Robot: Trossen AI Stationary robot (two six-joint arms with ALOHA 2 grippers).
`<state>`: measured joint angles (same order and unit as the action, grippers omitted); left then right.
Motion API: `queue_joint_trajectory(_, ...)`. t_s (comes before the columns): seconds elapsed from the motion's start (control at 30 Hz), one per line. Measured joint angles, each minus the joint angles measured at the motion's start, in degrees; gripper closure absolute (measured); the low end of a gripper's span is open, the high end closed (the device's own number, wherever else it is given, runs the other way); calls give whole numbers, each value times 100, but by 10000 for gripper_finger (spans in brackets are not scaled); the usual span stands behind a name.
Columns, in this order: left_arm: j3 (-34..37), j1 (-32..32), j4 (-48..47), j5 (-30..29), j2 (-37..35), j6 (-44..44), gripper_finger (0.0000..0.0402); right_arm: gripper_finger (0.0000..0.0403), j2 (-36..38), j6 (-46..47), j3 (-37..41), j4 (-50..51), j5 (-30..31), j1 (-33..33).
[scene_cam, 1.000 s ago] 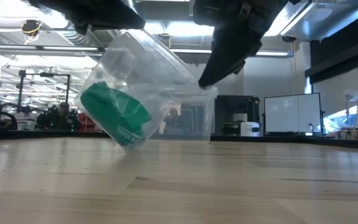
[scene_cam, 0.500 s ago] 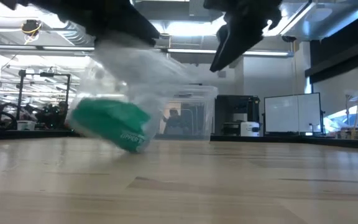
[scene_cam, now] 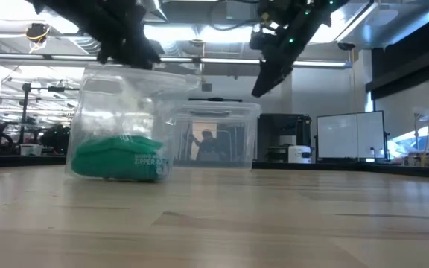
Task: Roll bandage
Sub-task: Open the transparent bin
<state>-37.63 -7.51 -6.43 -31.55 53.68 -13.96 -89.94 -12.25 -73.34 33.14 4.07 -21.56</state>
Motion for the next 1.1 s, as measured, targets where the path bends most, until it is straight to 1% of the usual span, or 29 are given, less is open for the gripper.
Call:
queue_joint_trajectory(0.07, 0, -755, -172, 771, -121, -40, 218, 105, 201, 26, -2, -5, -203, -280)
queue_joint_trajectory(0.13, 0, -1561, -221, 1580, -117, 79, 218, 112, 354, 53, -7, -13, -248, -553)
queue_joint_trajectory(0.23, 0, -2850, -134, 2783, 109, 283, 219, 122, 392, 403, -7, -133, -405, -1045)
queue_joint_trajectory(0.3, 0, -3620, -5, 3509, 385, 330, 219, 128, 372, 712, -4, -195, -748, -1411)
queue_joint_trajectory(0.37, 0, -4205, 267, 4162, 684, 247, 219, 132, 280, 1049, -7, -422, -1215, -1691)
queue_joint_trajectory(0.43, 0, -4576, 591, 4762, 990, 154, 219, 135, 179, 1307, -4, -560, -1678, -1906)
queue_joint_trajectory(0.47, 0, -4693, 729, 4987, 1154, 108, 219, 135, 118, 1435, -4, -683, -1772, -1944)
queue_joint_trajectory(0.53, 0, -4825, 911, 5224, 1463, 93, 219, 136, -23, 1633, -7, -860, -1782, -2004)
queue_joint_trajectory(0.63, 0, -4839, 1118, 5413, 1836, 117, 219, 136, -300, 1704, -5, -960, -1732, -2052)
queue_joint_trajectory(0.73, 2, -4842, 1306, 5534, 2065, 242, 219, 136, -460, 1801, -4, -1025, -1760, -2054)
queue_joint_trajectory(0.9, 2, -4830, 1428, 5692, 2176, 238, 219, 136, -674, 2017, -4, -1072, -1843, -2084)
queue_joint_trajectory(1.1, 2, -4826, 1592, 5708, 2179, 191, 219, 136, -919, 2417, -13, -1370, -1918, -2085)
